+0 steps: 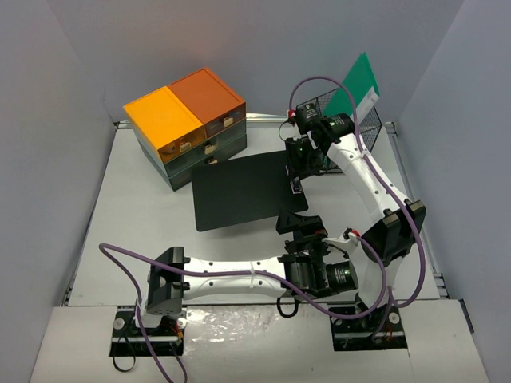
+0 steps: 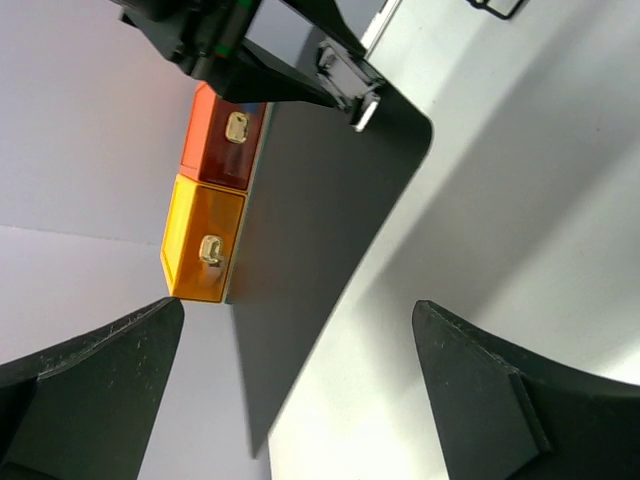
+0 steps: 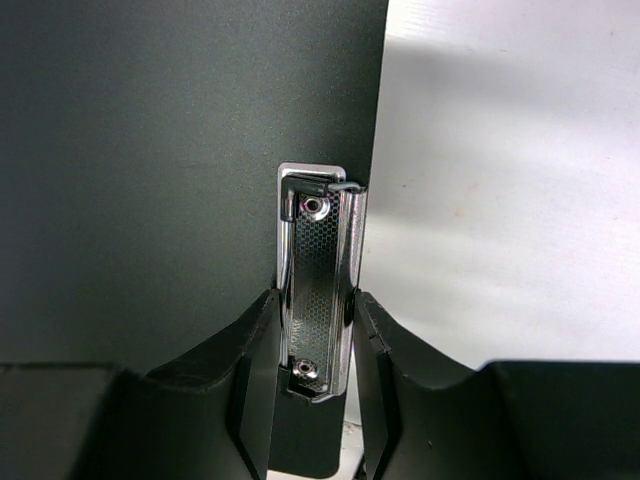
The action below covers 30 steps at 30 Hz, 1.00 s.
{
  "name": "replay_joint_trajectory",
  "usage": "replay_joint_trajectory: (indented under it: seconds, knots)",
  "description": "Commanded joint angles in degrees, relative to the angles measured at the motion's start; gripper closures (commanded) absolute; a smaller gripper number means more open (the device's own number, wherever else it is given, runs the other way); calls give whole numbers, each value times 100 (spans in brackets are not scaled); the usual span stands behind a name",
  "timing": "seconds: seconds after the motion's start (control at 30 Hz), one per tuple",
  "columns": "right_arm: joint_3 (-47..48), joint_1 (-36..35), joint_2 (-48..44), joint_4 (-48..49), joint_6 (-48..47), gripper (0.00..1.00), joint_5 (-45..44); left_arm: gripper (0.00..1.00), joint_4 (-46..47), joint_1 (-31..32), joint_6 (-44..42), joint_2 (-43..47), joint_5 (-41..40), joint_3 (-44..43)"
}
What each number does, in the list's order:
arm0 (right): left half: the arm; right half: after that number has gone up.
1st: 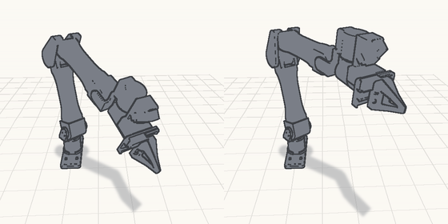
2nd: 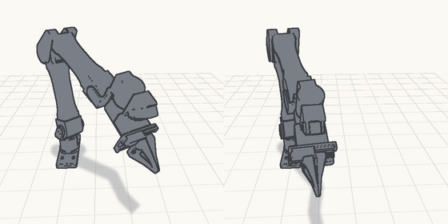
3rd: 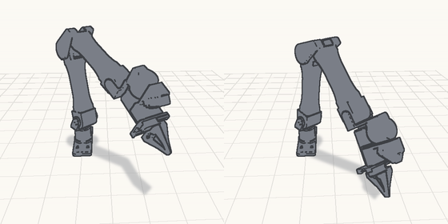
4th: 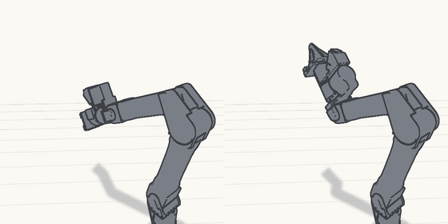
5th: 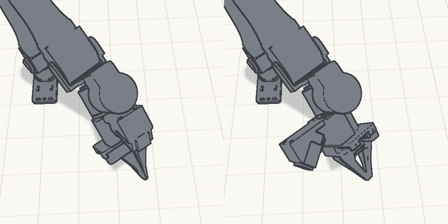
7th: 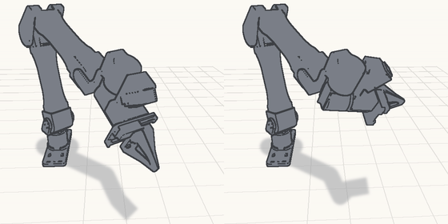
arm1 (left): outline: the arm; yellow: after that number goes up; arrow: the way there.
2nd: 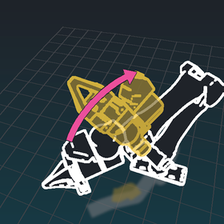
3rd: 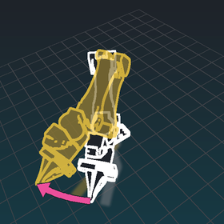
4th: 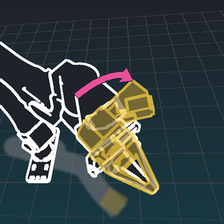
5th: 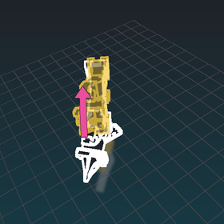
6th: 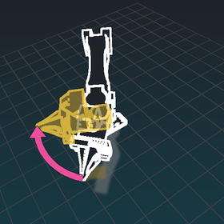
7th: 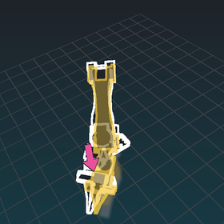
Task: Organize the desk
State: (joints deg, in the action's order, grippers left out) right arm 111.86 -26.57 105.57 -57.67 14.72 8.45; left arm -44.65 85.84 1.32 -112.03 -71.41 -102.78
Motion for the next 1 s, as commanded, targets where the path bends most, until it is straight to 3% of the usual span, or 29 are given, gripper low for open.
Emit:
replay_joint_trajectory:
  seconds: [0.0,0.57,0.97]
  knots:
    - [374,-147,-131,-31,-16,100,351,3,-762,-304,-552,-434,567,-210]
    - [119,-182,-351,-51,13,100,517,3,-929,-1072,-712,-740,804,-278]
    - [55,-203,-412,-116,31,100,479,3,-490,-1451,-1160,-674,774,-149]
